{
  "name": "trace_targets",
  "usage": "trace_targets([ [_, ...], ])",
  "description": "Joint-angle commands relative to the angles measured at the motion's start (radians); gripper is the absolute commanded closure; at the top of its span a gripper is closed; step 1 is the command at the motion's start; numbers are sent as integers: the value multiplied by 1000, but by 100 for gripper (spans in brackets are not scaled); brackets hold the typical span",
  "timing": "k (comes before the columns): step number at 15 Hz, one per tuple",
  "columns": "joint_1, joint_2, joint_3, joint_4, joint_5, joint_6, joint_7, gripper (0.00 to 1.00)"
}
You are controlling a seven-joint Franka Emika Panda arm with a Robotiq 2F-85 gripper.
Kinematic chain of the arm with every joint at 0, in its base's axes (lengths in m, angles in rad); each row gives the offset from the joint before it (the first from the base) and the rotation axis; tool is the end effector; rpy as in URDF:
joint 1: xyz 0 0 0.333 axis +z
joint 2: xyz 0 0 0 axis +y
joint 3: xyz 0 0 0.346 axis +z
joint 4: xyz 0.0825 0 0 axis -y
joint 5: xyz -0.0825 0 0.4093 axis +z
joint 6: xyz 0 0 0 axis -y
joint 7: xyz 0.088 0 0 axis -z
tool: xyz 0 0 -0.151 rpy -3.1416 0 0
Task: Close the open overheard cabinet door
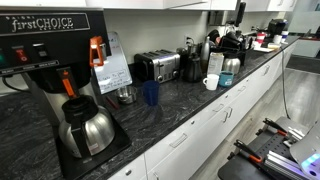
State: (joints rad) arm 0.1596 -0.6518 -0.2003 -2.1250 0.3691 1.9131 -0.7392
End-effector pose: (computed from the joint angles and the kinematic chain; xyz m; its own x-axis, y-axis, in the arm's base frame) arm 0.4016 -0.0022 0.6870 0.6520 0.4702 0.5948 0.6367 -0.7655 -0.0928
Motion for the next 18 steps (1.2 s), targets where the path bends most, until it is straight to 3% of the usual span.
trace_targets([
  [1,23,-31,-1,2,54,15,-21,0],
  [6,66,-101,-12,-16,131,12,-35,0],
  [12,162,-124,14,-25,305,38,-127,0],
  [18,164,-137,41,-51,457,-8,-196,0],
])
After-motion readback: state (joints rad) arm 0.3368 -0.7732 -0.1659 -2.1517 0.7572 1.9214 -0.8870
